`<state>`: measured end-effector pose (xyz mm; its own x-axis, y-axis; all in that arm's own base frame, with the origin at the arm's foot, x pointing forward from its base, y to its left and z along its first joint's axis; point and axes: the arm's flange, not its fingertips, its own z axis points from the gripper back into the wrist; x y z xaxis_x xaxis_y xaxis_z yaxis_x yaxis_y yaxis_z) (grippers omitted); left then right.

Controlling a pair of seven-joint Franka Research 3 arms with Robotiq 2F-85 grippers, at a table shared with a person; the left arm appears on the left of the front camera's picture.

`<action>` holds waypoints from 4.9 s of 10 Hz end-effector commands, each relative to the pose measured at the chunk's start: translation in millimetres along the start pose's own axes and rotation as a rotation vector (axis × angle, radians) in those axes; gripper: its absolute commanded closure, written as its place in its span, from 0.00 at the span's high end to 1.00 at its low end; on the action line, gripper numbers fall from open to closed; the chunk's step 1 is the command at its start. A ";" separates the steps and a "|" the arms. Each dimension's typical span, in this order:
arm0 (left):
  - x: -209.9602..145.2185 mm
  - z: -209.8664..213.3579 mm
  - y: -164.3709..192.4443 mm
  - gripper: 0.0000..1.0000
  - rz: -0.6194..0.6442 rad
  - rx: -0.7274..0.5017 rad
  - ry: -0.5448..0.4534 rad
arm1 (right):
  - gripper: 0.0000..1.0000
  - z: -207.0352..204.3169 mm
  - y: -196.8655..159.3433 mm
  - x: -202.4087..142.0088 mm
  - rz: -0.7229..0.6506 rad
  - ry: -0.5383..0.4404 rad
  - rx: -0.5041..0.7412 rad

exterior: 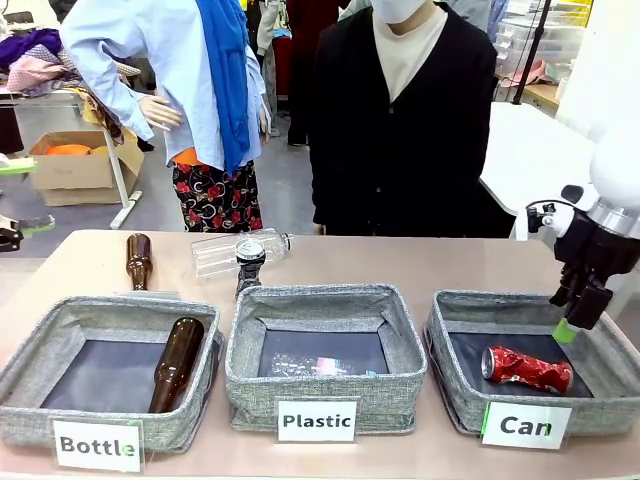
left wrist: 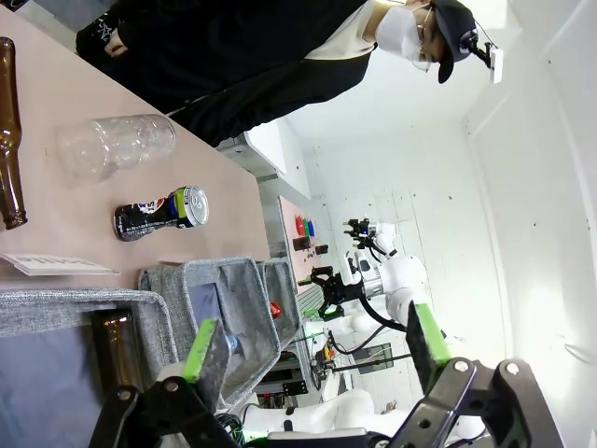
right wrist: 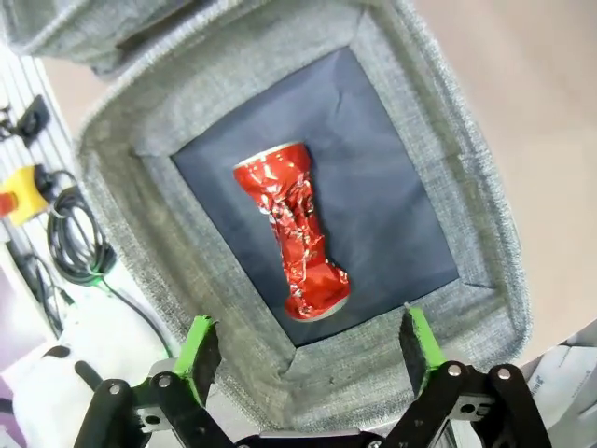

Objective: Sort the can waste into the basket.
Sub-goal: Pick up the can waste from the table and place it in the right Fabric basket.

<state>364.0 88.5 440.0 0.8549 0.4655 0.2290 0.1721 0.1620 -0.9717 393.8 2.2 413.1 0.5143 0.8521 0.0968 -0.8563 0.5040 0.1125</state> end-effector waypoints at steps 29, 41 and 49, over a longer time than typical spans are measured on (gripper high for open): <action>-24.5 -36.3 -52.1 1.00 -0.160 0.039 0.126 | 1.00 8.9 -57.2 -38.2 -0.836 -0.488 0.628; -21.0 74.3 -31.7 1.00 -0.126 0.122 0.042 | 1.00 8.9 -57.2 -38.2 -0.836 -0.488 0.628; -8.6 -144.9 13.8 1.00 -0.499 0.362 0.201 | 1.00 8.9 -57.2 -38.2 -0.836 -0.488 0.628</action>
<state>417.4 -30.4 425.8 0.8683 0.0983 0.4862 0.3267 0.6243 -0.7096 427.3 -61.8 410.4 0.9888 0.0814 0.1252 -0.1489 0.5966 0.7886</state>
